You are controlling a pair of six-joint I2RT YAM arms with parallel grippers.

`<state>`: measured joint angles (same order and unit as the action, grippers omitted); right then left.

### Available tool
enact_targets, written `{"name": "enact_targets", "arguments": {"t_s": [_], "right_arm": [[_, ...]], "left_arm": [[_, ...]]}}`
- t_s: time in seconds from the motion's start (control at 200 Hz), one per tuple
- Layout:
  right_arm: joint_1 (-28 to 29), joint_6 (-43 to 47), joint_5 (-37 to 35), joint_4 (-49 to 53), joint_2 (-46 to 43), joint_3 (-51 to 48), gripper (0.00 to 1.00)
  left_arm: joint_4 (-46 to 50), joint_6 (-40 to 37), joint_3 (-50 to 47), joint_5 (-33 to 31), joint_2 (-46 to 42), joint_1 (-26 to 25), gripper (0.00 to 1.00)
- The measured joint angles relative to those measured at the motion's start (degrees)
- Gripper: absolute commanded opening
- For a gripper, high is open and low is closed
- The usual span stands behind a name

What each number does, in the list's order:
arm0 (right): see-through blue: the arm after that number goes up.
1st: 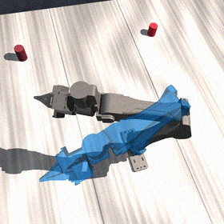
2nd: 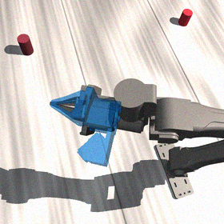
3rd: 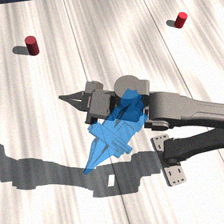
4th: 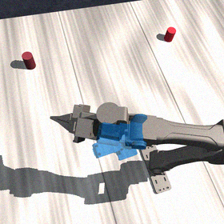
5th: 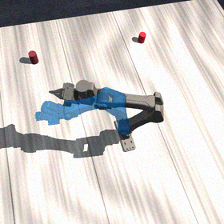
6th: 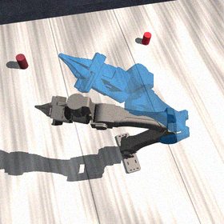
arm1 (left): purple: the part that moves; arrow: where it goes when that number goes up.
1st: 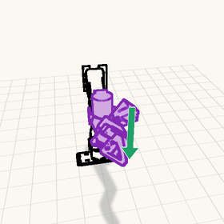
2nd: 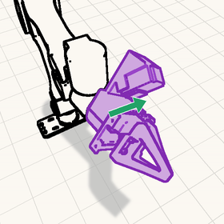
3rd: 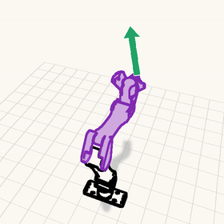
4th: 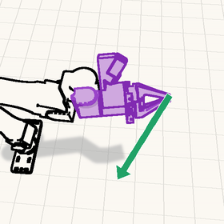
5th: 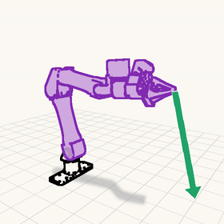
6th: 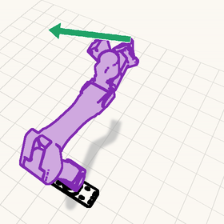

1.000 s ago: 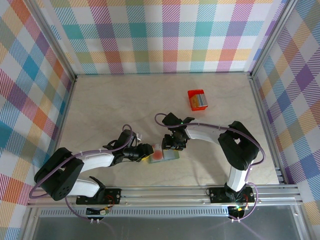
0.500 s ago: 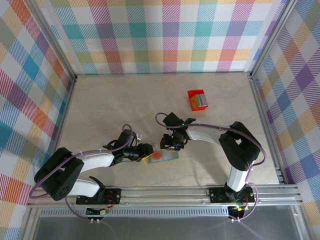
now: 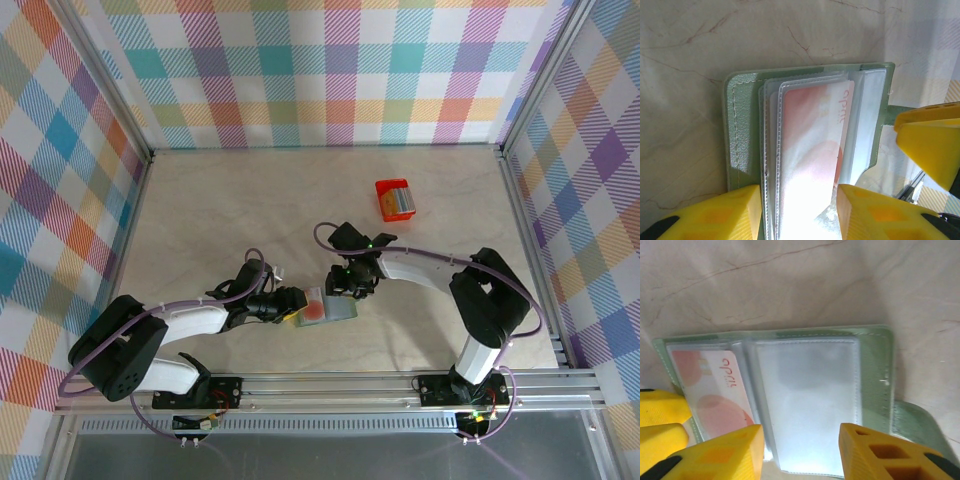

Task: Put the credit cards into the card holder

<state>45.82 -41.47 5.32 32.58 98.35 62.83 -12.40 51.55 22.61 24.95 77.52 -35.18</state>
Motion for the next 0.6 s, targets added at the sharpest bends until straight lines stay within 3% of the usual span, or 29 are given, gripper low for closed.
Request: {"name": "enact_targets", "arguments": {"t_s": [0.595], "right_arm": [[0.0, 3.41, 0.22, 0.28, 3.67, 0.61, 0.47]], "left_arm": [[0.0, 0.02, -0.07, 0.0, 0.0, 0.0, 0.43]]}}
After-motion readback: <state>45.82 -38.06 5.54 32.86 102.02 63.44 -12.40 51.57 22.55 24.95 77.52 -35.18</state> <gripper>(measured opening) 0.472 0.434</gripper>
